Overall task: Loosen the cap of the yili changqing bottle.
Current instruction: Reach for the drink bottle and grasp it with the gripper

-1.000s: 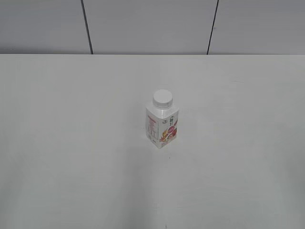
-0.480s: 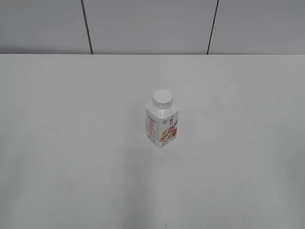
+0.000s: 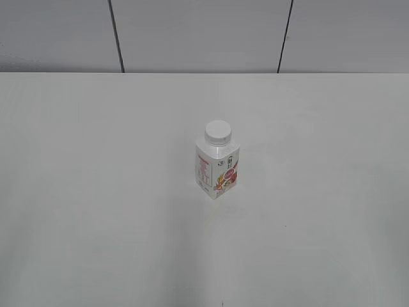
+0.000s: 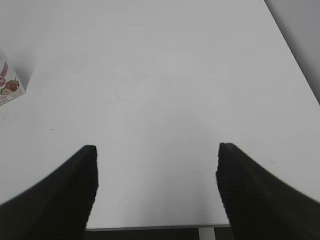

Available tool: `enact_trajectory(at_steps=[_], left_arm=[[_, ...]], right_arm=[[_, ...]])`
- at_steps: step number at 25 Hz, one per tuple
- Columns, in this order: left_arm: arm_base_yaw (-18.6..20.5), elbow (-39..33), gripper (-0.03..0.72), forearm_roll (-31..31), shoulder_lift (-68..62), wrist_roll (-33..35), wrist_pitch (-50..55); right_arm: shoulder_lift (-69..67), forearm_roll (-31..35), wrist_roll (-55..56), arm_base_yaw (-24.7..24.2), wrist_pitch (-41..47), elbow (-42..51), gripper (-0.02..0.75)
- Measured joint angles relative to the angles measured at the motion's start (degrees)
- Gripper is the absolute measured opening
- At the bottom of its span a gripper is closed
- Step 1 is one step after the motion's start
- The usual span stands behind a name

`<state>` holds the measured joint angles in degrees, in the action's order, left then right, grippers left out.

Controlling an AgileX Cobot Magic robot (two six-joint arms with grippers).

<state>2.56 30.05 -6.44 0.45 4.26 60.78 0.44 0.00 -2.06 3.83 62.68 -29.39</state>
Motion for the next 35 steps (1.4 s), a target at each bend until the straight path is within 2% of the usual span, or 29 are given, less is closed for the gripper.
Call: enact_trajectory(at_steps=[7, 11, 16, 21, 28, 30, 35], left_arm=[[0.0, 0.7, 0.432, -0.1, -0.6, 0.0, -3.7], [0.0, -0.5, 0.432, -0.1, -0.6, 0.0, -17.3], [0.0, -7.8, 0.432, -1.8, -2.5, 0.0, -36.8], [0.0, -12.7, 0.432, -4.0, -9.7, 0.0, -47.5], [0.0, -13.2, 0.432, -4.3, -21.2, 0.0, -58.8], [0.0, -13.2, 0.432, -3.0, -23.9, 0.0, -63.3], [0.0, -13.2, 0.432, 7.6, -31.9, 0.0, -71.1]], right_arm=[[0.0, 0.0, 0.0, 0.0, 0.0, 0.0, 0.582], [0.0, 0.0, 0.0, 0.0, 0.0, 0.0, 0.582], [0.0, 0.0, 0.0, 0.0, 0.0, 0.0, 0.582], [0.0, 0.0, 0.0, 0.0, 0.0, 0.0, 0.582], [0.0, 0.0, 0.0, 0.0, 0.0, 0.0, 0.582], [0.0, 0.0, 0.0, 0.0, 0.0, 0.0, 0.582], [0.0, 0.0, 0.0, 0.0, 0.0, 0.0, 0.582]])
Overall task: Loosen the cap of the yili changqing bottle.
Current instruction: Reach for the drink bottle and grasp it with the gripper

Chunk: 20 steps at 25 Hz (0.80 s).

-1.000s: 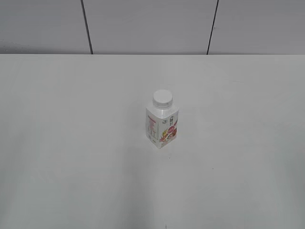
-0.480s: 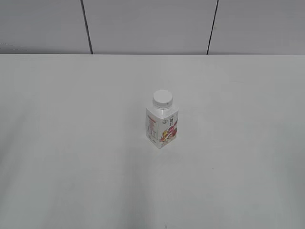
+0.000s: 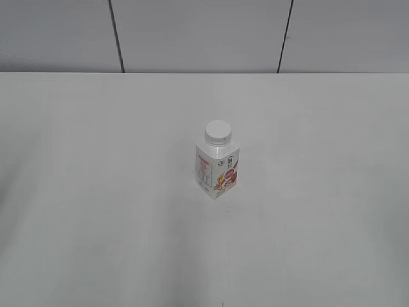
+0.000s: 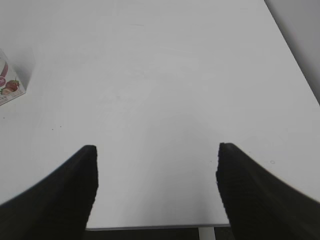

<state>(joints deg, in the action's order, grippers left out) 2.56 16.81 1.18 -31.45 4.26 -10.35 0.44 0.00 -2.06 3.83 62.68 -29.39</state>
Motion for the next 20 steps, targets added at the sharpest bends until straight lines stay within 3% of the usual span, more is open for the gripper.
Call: enact_trajectory(at_steps=[5, 15, 20], left_arm=[[-3.1, 0.0, 0.432, 1.0, -7.0, 0.0, -5.2], [-15.5, 0.0, 0.432, 3.1, -24.3, 0.0, -16.9], [-18.4, 0.0, 0.432, 3.2, -33.1, 0.0, -25.9]], right_arm=[[0.0, 0.0, 0.0, 0.0, 0.0, 0.0, 0.582], [0.0, 0.0, 0.0, 0.0, 0.0, 0.0, 0.582], [0.0, 0.0, 0.0, 0.0, 0.0, 0.0, 0.582]])
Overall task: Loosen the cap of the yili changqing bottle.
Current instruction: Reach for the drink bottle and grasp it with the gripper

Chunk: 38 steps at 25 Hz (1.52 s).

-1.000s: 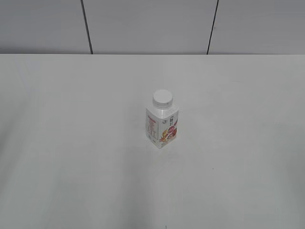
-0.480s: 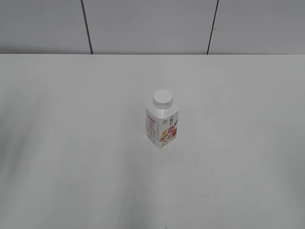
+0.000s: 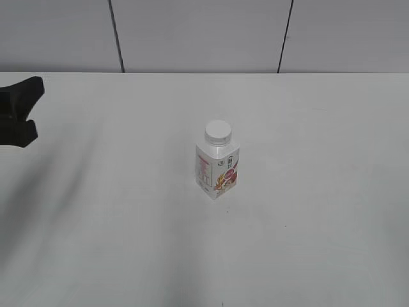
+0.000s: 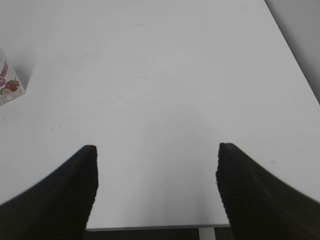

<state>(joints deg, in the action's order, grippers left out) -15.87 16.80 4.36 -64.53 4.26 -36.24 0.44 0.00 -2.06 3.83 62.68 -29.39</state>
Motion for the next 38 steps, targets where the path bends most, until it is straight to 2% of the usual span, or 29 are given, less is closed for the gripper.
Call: enact_trajectory(at_steps=[4, 10, 15, 23, 31, 38], left_arm=[[0.0, 0.0, 0.432, 0.3, -7.7, 0.0, -7.5], [0.0, 0.1, 0.432, 5.7, -20.1, -0.1, -21.0], [0.0, 0.1, 0.441, 8.6, -28.1, -4.3, -24.6], [0.0, 0.9, 0.571, 21.0, -35.0, -8.0, -29.4], [0.0, 4.2, 0.587, 37.3, -43.8, -10.8, -32.7], [0.0, 10.9, 0.589, 45.4, -49.0, -14.1, -32.1]], right_arm=[[0.0, 0.0, 0.0, 0.0, 0.0, 0.0, 0.582], [0.0, 0.0, 0.0, 0.0, 0.0, 0.0, 0.582], [0.0, 0.0, 0.0, 0.0, 0.0, 0.0, 0.582], [0.0, 0.0, 0.0, 0.0, 0.0, 0.0, 0.582], [0.0, 0.0, 0.0, 0.0, 0.0, 0.0, 0.582], [0.0, 0.0, 0.0, 0.0, 0.0, 0.0, 0.582]])
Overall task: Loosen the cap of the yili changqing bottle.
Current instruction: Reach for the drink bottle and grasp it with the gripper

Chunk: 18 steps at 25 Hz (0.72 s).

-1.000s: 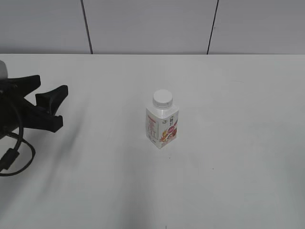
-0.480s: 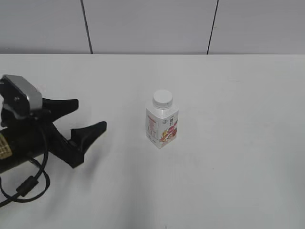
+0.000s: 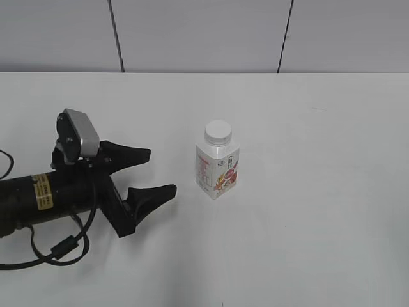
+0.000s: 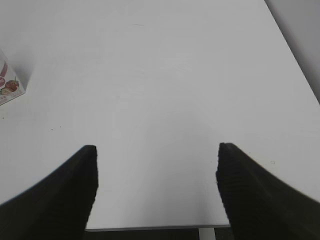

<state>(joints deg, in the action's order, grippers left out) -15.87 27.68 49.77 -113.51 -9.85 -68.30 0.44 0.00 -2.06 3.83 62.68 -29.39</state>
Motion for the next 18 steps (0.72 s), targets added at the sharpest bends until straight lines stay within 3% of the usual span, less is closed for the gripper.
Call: enact_trajectory(at_steps=[10, 18], left_arm=[[0.0, 11.4, 0.589, 12.5, -2.1, -8.2, 5.7], [-0.1, 18.7, 0.589, 16.5, -6.3, -11.7, 5.6]], right_arm=[[0.0, 0.0, 0.0, 0.0, 0.0, 0.0, 0.582], [0.0, 0.0, 0.0, 0.0, 0.0, 0.0, 0.582]])
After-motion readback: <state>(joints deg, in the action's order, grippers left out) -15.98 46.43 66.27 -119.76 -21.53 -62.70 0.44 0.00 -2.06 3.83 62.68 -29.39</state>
